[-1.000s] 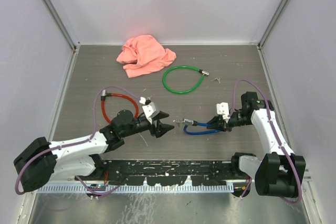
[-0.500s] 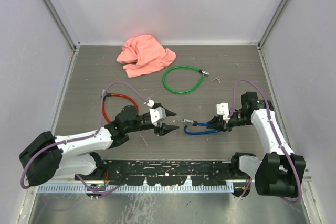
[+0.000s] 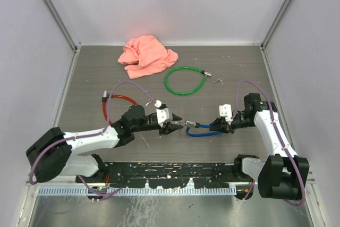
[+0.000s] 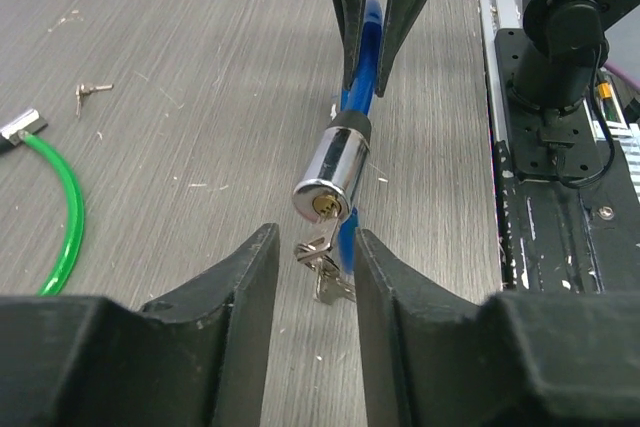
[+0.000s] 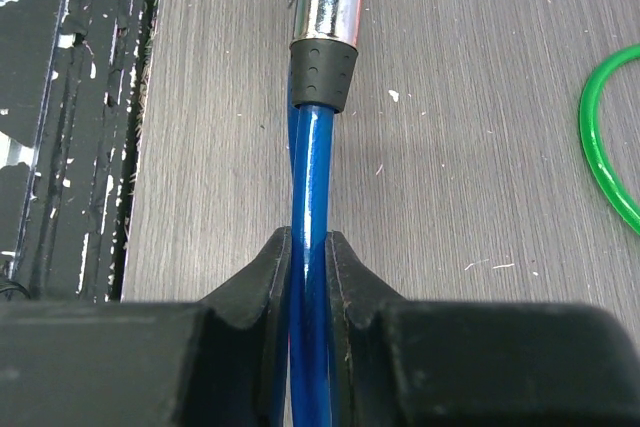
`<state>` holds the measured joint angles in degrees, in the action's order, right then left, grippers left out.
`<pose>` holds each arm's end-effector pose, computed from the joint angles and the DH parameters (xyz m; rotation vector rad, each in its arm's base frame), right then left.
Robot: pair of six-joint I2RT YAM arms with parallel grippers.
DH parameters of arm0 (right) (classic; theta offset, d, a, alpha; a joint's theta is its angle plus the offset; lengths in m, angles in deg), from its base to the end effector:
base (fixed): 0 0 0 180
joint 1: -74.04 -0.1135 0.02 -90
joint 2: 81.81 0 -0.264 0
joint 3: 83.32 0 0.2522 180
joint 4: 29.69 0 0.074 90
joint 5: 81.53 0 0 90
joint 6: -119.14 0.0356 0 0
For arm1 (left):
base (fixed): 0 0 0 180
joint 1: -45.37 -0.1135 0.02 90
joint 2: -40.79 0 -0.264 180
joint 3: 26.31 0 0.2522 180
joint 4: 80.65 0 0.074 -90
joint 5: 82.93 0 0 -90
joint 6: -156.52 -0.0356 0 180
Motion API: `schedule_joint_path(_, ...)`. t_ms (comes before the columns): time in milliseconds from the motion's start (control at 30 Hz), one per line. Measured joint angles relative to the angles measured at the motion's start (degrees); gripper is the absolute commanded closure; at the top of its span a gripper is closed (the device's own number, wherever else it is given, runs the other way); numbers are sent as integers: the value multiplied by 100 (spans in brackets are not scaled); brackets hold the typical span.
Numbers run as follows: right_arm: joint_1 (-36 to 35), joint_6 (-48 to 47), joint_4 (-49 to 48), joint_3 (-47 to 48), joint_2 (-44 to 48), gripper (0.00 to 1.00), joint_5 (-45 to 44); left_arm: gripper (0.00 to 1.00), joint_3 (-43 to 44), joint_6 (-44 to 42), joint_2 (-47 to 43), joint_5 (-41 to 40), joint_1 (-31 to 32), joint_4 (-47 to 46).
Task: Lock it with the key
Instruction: Lock the lock.
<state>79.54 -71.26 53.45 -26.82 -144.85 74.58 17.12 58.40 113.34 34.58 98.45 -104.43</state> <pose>0.1538 0.0179 0.2317 -1.5384 1.4070 0.8128 0.1468 -0.2228 0.2328 1.1979 1.2770 -0.9818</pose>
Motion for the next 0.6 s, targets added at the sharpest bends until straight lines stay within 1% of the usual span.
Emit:
schedule_joint_path(33, 0, -2, 7, 0, 0, 99, 0, 69, 11, 22, 22, 15, 0, -11)
schedule_joint_path(133, 0, -15, 13, 0, 0, 99, 0, 71, 52, 94, 168, 70, 0, -87)
schedule_joint_path(267, 0, -26, 28, 0, 0, 99, 0, 84, 52, 153, 245, 90, 0, -90)
schedule_joint_path(367, 0, -39, 70, 0, 0, 99, -2, 90, 55, 179, 245, 90, -2, -98)
schedule_joint_path(433, 0, -39, 109, -2, 0, 99, -2, 97, 55, 225, 245, 79, -13, -101)
schedule_joint_path(500, 0, -42, 146, -2, 0, 99, -2, 100, 63, 282, 245, 48, -22, -98)
schedule_joint_path(600, 0, -42, 162, -2, 0, 99, -7, 100, 146, 426, 245, 31, -26, -11)
